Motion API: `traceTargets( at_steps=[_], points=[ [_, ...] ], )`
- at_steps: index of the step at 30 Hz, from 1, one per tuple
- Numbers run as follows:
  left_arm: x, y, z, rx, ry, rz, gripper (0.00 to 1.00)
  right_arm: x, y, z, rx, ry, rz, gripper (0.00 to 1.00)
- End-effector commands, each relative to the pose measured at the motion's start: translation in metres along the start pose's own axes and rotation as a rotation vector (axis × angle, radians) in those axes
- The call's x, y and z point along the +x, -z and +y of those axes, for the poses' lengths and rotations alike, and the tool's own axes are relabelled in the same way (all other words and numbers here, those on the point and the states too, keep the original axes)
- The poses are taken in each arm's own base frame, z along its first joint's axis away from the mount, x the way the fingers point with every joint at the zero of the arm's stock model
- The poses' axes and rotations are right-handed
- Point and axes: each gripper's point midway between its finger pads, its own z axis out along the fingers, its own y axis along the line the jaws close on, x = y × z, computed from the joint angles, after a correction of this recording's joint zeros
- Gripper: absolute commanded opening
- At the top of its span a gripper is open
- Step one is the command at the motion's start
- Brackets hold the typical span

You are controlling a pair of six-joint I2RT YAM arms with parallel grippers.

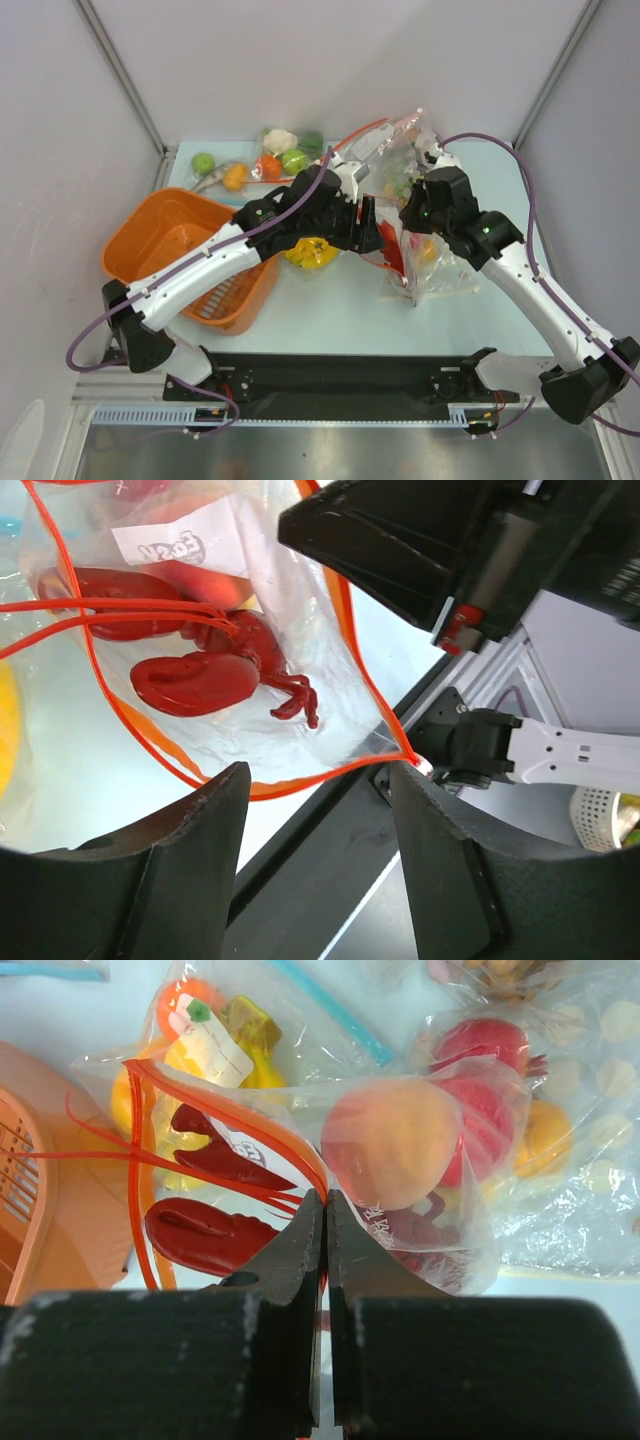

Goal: Open the zip-top bag and remove the fake food

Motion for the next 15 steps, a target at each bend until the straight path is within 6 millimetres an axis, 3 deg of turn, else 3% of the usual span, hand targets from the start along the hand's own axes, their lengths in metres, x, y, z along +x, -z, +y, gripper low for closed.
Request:
traceTargets(
  at_steps=[1,8,15],
  points=[
    [-0.002,-0.005,0.004,-0.017,-0.006,-0.015,0.64,-0.013,0.003,0.011,-0.036,-0.022,-0.052,0.00],
    [0.004,-0.022,0.014,-0.042,0.001,0.009,0.65,-0.012,0.007,0.016,-0.062,-0.018,-0.052,0.00],
    [0.007,-0.024,0.019,-0.052,0.011,0.022,0.65,-0.013,0.009,0.016,-0.065,-0.019,-0.061,0.00]
  ],
)
